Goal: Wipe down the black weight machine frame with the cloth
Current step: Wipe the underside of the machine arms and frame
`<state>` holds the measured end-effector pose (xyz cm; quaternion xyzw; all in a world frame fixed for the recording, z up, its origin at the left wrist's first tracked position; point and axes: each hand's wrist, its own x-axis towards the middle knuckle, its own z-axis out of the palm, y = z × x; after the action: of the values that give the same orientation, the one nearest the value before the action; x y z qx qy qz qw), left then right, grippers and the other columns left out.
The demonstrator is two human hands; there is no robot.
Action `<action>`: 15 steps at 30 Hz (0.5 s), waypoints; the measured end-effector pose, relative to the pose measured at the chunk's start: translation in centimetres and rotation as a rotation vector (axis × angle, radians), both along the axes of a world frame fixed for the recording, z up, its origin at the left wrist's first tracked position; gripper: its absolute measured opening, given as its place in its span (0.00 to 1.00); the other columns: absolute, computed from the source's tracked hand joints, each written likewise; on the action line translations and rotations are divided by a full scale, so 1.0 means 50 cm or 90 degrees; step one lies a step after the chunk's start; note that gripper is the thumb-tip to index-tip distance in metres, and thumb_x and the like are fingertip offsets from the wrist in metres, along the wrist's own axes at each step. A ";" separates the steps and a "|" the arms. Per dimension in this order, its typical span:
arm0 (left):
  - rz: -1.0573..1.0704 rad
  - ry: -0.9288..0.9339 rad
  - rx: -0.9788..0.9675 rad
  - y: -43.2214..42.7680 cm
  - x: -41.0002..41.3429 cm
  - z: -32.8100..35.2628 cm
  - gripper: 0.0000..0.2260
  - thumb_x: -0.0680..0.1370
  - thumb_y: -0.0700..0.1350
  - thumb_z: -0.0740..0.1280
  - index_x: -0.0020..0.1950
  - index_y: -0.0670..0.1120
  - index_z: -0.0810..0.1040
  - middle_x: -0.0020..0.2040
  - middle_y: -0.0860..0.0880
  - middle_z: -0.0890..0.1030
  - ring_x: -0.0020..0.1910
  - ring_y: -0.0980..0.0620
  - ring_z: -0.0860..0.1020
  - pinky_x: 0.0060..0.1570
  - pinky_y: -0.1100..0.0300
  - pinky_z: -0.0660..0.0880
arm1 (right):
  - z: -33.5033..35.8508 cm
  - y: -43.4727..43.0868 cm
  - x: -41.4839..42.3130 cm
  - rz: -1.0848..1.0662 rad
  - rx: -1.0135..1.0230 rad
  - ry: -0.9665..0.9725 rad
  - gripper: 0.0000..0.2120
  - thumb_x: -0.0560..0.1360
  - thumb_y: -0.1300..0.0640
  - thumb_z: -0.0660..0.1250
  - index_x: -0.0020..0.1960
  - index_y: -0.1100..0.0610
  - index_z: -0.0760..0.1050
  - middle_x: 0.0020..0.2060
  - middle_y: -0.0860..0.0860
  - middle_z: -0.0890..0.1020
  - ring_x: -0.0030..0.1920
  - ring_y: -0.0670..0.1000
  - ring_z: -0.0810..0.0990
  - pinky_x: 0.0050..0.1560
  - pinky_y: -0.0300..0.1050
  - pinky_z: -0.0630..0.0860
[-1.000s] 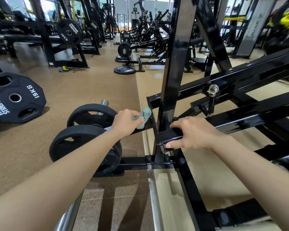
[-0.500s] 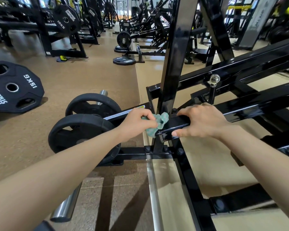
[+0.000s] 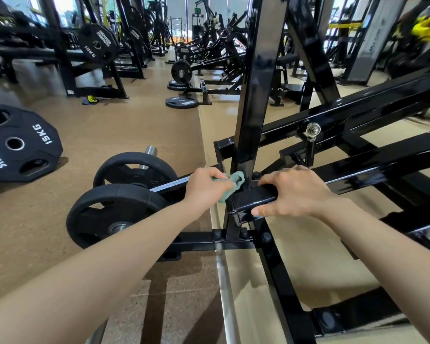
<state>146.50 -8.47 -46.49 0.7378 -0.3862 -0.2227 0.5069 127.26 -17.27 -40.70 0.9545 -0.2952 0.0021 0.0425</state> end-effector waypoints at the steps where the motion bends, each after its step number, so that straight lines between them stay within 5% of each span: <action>1: -0.021 -0.010 0.015 0.003 0.004 0.003 0.03 0.72 0.44 0.76 0.40 0.48 0.83 0.49 0.52 0.83 0.46 0.55 0.78 0.36 0.64 0.70 | 0.003 0.002 0.002 -0.004 0.009 0.014 0.34 0.64 0.20 0.61 0.61 0.40 0.74 0.46 0.43 0.82 0.51 0.50 0.81 0.63 0.52 0.71; 7: -0.098 0.015 0.006 -0.008 0.066 0.030 0.08 0.72 0.42 0.75 0.33 0.45 0.80 0.36 0.52 0.79 0.38 0.53 0.75 0.37 0.60 0.71 | 0.016 0.012 0.033 -0.016 0.091 0.076 0.29 0.65 0.21 0.64 0.53 0.43 0.75 0.45 0.43 0.80 0.51 0.50 0.79 0.63 0.55 0.68; 10: -0.032 -0.062 -0.064 -0.043 0.116 0.022 0.03 0.74 0.46 0.77 0.46 0.51 0.85 0.48 0.52 0.83 0.49 0.52 0.80 0.47 0.58 0.76 | 0.016 0.007 0.044 -0.016 0.105 0.034 0.34 0.64 0.18 0.59 0.52 0.43 0.78 0.42 0.43 0.81 0.47 0.49 0.80 0.53 0.50 0.74; 13: -0.043 -0.173 -0.058 -0.085 0.140 0.007 0.13 0.75 0.47 0.76 0.59 0.49 0.85 0.56 0.50 0.79 0.57 0.50 0.77 0.59 0.55 0.74 | 0.011 0.008 0.050 -0.017 0.067 0.029 0.39 0.62 0.16 0.56 0.59 0.41 0.78 0.43 0.42 0.79 0.46 0.49 0.77 0.48 0.49 0.73; 15: -0.066 -0.226 -0.020 -0.115 0.145 0.001 0.14 0.77 0.45 0.74 0.62 0.48 0.84 0.58 0.48 0.80 0.59 0.48 0.77 0.58 0.56 0.72 | 0.005 0.010 0.047 -0.018 0.049 0.017 0.41 0.61 0.15 0.54 0.61 0.40 0.78 0.44 0.42 0.80 0.46 0.50 0.78 0.47 0.48 0.75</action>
<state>153.77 -14.20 -46.45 0.7366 -0.5103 -0.1089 0.4303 129.60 -16.75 -40.44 0.9510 -0.3082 -0.0227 0.0096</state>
